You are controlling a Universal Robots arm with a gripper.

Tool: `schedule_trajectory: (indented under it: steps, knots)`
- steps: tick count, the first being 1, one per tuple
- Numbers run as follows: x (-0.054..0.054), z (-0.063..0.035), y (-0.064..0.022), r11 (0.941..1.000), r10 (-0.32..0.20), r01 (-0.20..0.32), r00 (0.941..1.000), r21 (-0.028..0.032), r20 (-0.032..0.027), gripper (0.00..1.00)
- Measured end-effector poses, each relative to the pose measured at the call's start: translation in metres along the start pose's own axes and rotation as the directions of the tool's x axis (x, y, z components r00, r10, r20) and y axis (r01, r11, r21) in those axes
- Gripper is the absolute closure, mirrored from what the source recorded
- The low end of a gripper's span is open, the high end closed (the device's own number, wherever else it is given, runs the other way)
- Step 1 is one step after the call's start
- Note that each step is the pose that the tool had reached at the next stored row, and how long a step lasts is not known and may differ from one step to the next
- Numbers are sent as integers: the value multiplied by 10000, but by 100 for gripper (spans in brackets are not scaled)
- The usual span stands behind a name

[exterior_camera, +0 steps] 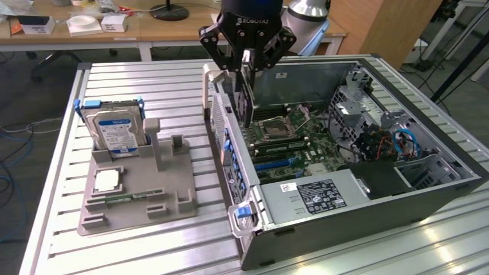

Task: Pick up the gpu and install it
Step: 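Pick up the gpu and move the gpu toward the slot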

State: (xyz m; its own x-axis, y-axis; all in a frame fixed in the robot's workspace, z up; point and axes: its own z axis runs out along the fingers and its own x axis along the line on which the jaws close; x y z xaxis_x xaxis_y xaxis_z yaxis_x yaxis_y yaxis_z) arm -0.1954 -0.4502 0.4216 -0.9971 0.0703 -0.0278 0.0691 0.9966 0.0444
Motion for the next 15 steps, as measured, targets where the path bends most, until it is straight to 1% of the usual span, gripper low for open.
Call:
schedule_trajectory:
  steps: [2, 15]
  knots:
    - [-24, 1, 2, 10000, 0, 0, 10000, 0, 0, 74]
    - [-85, 3, 6, 10000, 1, -1, 10000, 0, 0, 74]
